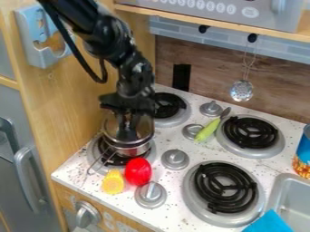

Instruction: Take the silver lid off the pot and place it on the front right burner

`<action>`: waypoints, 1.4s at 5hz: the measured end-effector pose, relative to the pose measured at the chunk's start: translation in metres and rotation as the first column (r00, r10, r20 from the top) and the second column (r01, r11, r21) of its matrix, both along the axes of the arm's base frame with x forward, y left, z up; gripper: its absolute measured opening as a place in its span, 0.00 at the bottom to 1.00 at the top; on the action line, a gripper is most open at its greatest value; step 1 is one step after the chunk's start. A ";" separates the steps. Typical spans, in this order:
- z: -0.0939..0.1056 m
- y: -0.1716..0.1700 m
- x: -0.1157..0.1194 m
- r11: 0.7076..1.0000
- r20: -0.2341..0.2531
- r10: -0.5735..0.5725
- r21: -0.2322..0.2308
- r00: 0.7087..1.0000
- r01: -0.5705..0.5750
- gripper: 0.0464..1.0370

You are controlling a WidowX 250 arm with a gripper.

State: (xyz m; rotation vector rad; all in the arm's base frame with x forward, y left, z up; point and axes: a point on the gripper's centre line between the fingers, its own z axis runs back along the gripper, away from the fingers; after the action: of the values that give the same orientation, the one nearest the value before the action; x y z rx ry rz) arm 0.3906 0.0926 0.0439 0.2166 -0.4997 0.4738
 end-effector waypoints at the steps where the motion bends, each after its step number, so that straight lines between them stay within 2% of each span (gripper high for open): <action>1: 0.015 -0.024 0.003 0.998 0.012 -0.059 -0.026 0.998 0.059 0.27; 3: 0.028 -0.075 0.002 0.983 0.009 -0.167 -0.076 0.986 0.167 0.27; 4: 0.027 -0.114 -0.001 0.967 -0.006 -0.224 -0.129 0.975 0.221 0.27; 5: 0.031 -0.157 0.000 0.943 -0.004 -0.298 -0.159 0.955 0.293 0.27; 7: 0.009 -0.217 -0.003 0.908 -0.047 -0.392 -0.179 0.919 0.378 0.27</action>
State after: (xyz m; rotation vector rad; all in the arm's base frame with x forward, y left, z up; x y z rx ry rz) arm 0.3877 -0.1240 0.0534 -0.0265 -0.4065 0.1165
